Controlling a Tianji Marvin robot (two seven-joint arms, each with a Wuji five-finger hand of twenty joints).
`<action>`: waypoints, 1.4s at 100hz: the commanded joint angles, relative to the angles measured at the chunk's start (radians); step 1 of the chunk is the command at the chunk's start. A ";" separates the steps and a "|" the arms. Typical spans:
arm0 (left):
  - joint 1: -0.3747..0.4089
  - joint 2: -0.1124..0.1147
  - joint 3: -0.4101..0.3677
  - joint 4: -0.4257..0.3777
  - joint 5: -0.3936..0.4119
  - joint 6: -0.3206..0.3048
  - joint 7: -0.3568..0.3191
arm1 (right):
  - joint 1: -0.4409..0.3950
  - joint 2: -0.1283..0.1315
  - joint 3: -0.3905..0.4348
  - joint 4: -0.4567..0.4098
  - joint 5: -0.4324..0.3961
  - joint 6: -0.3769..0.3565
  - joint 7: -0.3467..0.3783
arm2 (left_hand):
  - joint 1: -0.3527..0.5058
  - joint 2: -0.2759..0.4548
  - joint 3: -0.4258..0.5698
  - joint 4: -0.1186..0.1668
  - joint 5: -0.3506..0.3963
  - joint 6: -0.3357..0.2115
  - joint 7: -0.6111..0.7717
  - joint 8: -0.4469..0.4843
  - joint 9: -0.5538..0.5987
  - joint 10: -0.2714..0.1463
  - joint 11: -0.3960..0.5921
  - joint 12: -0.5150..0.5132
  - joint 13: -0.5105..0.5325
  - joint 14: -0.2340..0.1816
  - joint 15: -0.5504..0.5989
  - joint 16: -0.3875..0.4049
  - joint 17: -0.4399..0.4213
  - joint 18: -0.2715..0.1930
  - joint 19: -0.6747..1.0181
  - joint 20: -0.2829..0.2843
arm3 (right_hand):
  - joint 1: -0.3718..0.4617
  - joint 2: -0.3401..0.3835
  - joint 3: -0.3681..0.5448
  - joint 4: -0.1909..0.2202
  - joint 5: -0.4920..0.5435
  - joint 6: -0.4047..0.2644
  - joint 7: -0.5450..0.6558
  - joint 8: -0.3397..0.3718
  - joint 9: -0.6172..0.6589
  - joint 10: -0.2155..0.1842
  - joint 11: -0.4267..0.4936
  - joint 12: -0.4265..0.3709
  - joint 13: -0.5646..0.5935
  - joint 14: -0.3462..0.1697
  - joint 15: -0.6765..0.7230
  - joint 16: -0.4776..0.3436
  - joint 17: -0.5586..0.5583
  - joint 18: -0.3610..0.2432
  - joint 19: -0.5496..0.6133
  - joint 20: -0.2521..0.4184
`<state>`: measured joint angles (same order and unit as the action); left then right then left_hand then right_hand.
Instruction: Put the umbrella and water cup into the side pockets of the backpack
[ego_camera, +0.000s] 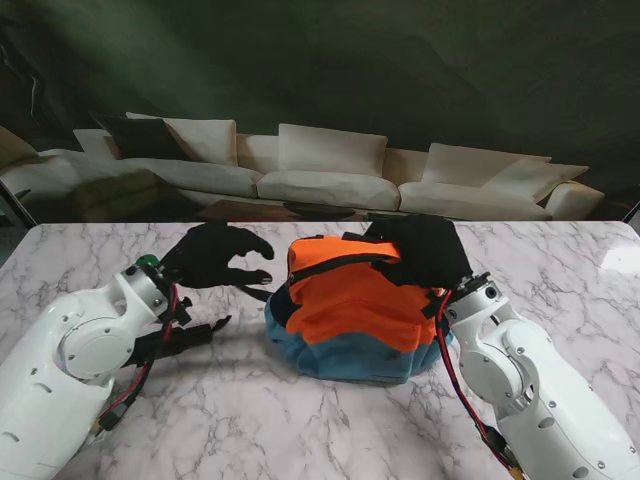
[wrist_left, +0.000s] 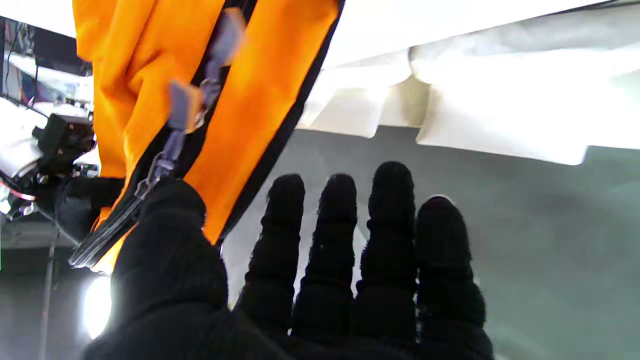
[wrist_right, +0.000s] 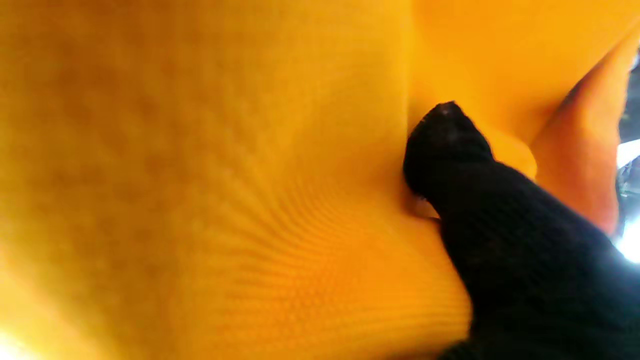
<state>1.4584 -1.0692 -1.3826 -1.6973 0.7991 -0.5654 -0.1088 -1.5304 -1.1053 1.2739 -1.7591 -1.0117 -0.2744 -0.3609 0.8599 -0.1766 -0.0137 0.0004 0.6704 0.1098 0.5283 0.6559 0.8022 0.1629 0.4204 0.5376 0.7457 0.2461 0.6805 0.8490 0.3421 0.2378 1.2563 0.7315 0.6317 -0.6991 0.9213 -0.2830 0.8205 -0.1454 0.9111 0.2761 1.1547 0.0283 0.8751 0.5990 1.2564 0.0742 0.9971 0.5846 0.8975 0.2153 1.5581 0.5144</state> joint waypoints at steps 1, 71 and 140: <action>0.011 0.030 -0.015 -0.002 -0.002 -0.009 -0.047 | 0.005 0.001 -0.004 0.003 -0.002 0.009 0.002 | -0.002 0.053 -0.002 -0.003 0.041 0.002 0.100 0.061 0.049 -0.025 0.056 0.061 0.033 0.011 0.072 0.066 0.033 -0.017 0.084 0.052 | 0.126 0.129 0.098 0.042 0.090 -0.194 0.115 0.075 0.028 -0.032 -0.002 0.023 0.058 -0.046 0.075 0.038 0.007 -0.047 0.023 -0.007; -0.107 0.052 0.177 0.125 -0.178 0.116 -0.249 | 0.022 -0.002 -0.031 0.016 0.020 0.014 0.015 | -0.039 0.099 -0.006 -0.008 0.145 -0.036 -0.072 -0.142 -0.010 -0.107 -0.157 -0.143 -0.011 0.020 -0.030 0.041 -0.020 0.003 0.041 0.070 | 0.134 0.155 0.078 0.045 0.065 -0.192 0.118 0.098 0.009 -0.039 -0.004 0.028 0.058 -0.046 0.037 0.032 -0.008 -0.049 0.004 -0.002; -0.153 0.080 0.218 0.135 -0.139 0.130 -0.379 | 0.026 0.000 -0.036 0.017 0.023 0.005 0.027 | -0.021 0.155 -0.007 -0.009 0.212 0.005 0.055 -0.049 0.139 0.007 -0.032 -0.063 0.042 0.035 -0.020 0.002 -0.029 0.034 -0.004 0.070 | 0.134 0.157 0.075 0.046 0.060 -0.190 0.119 0.096 0.008 -0.040 -0.002 0.027 0.059 -0.046 0.032 0.036 -0.009 -0.051 0.001 0.003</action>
<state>1.2909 -0.9989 -1.1467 -1.5531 0.6445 -0.4296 -0.4743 -1.5002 -1.1046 1.2363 -1.7410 -0.9848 -0.2670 -0.3367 0.8605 -0.0625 -0.0080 0.0004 0.8264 0.0893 0.4786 0.5508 0.8709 0.1104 0.3155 0.4046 0.7447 0.2553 0.5784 0.8062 0.2908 0.2433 1.1770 0.7688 0.6336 -0.6887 0.9194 -0.2830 0.8168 -0.1454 0.9101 0.3027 1.1547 0.0279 0.8746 0.6216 1.2564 0.0739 0.9973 0.6001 0.8887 0.2139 1.5498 0.5142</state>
